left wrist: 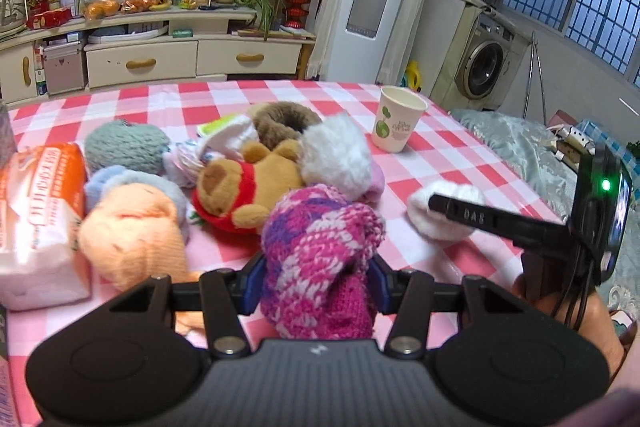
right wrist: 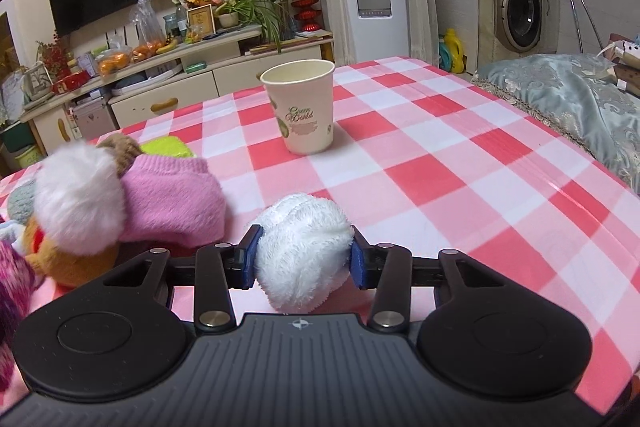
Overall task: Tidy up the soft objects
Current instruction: 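Close right gripper on white fluffy ball while left gripper grasps pink-purple knit hat, then carry both items over the cardboard box and open both grippers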
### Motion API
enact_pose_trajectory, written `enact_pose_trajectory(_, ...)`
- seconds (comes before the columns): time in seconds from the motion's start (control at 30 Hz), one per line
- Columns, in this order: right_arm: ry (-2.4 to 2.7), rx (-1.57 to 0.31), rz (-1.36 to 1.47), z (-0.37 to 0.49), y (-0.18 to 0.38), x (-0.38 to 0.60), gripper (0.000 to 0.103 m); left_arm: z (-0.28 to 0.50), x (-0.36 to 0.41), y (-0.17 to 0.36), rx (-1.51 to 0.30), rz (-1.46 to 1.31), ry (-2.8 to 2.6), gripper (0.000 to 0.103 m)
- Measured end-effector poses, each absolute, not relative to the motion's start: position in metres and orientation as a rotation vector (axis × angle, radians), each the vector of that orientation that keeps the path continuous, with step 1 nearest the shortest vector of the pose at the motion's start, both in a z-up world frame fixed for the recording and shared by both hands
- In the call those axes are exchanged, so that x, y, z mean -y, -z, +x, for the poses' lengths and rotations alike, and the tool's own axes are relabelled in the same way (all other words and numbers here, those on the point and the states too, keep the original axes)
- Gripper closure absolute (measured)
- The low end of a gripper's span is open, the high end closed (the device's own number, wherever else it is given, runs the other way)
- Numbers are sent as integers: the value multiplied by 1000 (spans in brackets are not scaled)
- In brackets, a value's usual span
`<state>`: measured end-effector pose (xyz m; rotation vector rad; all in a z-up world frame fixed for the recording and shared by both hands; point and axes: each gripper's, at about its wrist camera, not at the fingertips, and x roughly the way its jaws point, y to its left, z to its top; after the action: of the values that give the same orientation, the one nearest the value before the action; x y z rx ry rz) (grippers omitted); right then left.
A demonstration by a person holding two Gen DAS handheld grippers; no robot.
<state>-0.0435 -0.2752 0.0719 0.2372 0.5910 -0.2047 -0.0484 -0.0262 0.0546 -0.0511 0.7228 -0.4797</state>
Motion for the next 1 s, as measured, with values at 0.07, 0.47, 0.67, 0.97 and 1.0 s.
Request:
enact_pose_trajectory(0.07,202,-594,231,-46,-73,273,50,-51,20,-58,-716,-57,478,53)
enact_pose_trajectory(0.47,140,-607,220,-56,-81,265,51,-64,-11,-76,-673,-82,492,53)
enact_pose_trajectory(0.67,95,-600,194,-58,-86,259,51,-68,-23,-82,-660,-91,490,52)
enact_pose_trajectory(0.97,-13,-573,155,-50,-100,237,51,-70,-45,-95,-625,-103,473,52)
enact_pose_trajectory(1.0,-26,-567,152,-46,-102,233,51,-70,-48,-97,-620,-106,468,52)
